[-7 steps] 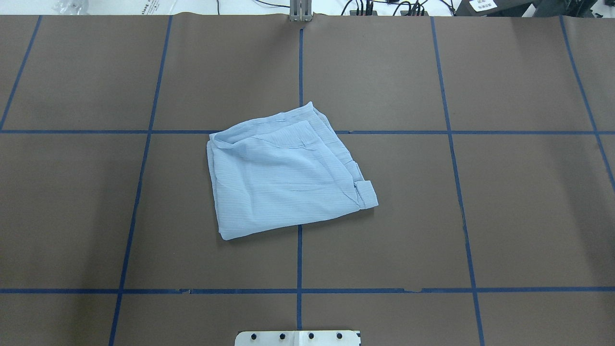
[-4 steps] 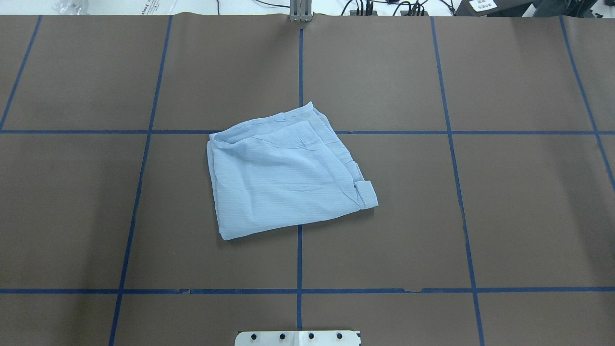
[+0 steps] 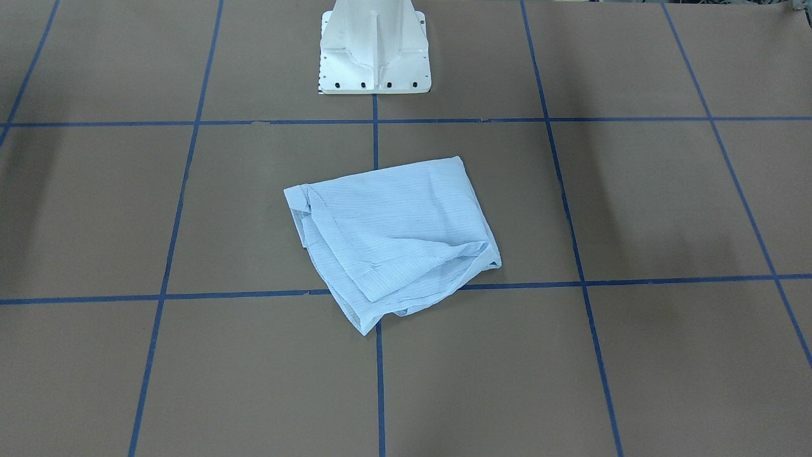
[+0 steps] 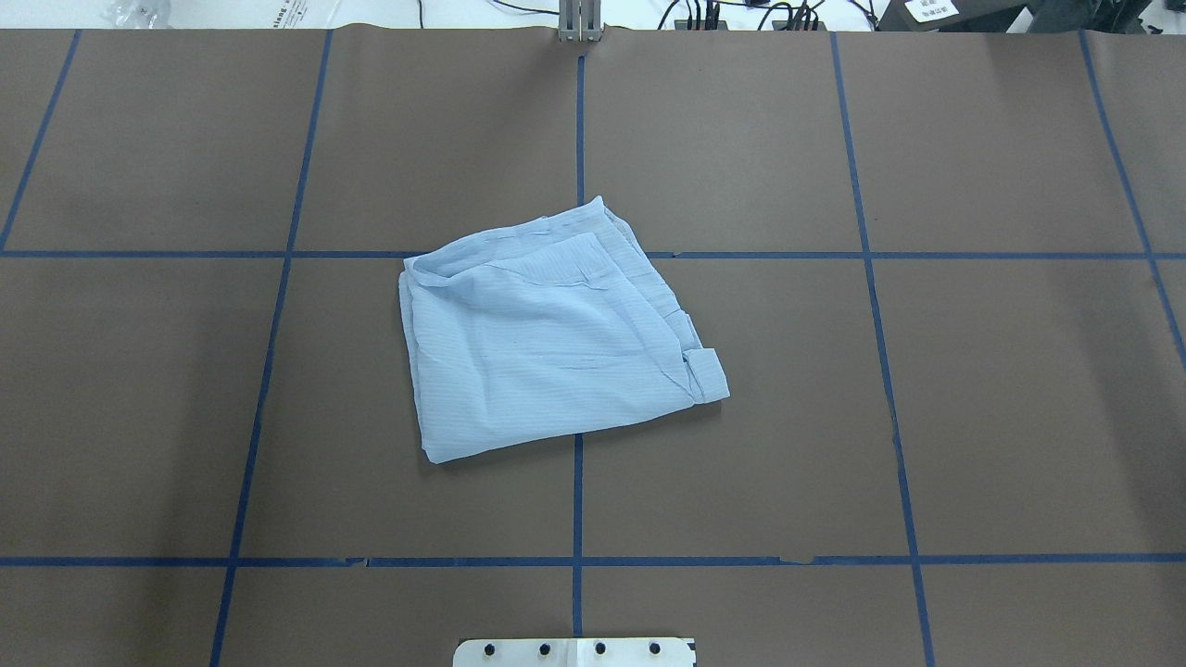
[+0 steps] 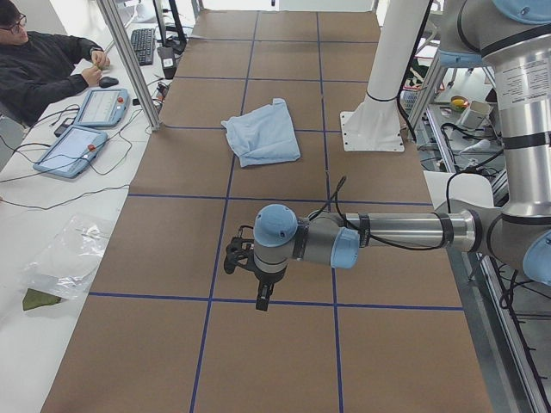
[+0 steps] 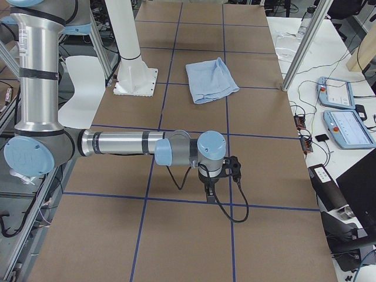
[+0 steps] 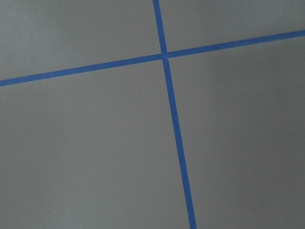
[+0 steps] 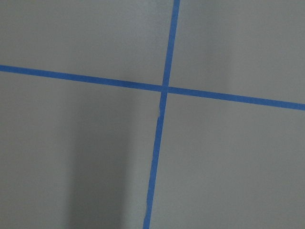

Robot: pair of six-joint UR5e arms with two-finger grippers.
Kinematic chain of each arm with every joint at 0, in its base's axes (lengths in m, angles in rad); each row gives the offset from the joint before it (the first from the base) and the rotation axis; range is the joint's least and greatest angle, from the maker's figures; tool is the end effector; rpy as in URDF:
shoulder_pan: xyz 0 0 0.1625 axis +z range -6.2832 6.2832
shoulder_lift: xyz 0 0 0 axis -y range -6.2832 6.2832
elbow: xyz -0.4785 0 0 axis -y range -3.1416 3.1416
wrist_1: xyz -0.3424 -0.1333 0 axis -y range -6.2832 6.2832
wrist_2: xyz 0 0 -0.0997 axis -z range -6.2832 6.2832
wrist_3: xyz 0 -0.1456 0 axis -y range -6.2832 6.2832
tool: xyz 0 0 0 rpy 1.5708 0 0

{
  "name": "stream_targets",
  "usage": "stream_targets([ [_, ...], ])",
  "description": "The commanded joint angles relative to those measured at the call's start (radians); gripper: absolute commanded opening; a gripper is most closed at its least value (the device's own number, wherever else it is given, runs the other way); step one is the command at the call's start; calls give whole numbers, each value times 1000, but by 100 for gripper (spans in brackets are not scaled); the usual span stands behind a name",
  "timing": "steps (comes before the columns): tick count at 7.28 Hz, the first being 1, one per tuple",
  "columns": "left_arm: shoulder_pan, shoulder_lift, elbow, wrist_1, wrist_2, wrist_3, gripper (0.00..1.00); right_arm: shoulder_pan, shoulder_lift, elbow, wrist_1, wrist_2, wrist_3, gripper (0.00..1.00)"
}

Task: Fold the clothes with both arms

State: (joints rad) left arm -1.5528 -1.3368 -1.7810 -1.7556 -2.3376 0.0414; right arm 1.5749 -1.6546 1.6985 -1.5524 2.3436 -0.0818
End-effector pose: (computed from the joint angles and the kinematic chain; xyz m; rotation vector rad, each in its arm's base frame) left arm -0.0260 -0.3471 0.7236 0.1621 0.7636 0.1181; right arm 0.0333 -0.4079 0.7221 0.0923 -0.7696 -0.0978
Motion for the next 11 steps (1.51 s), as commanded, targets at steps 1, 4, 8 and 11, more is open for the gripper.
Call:
stream_targets([
  [1,0,1,5,-1,1,-2,100,-1,-14,3,23,6,10,100],
  [4,0,2,3,-1,1,-2,100,-6,-19,-6,20,10,19,100],
  [8,0,5,3,-1,1,-3,100,-6,-19,-6,25,10,16,100],
  [11,0,10,2,-1,1,-3,100,-6,-17,-2,26,9,8,100],
])
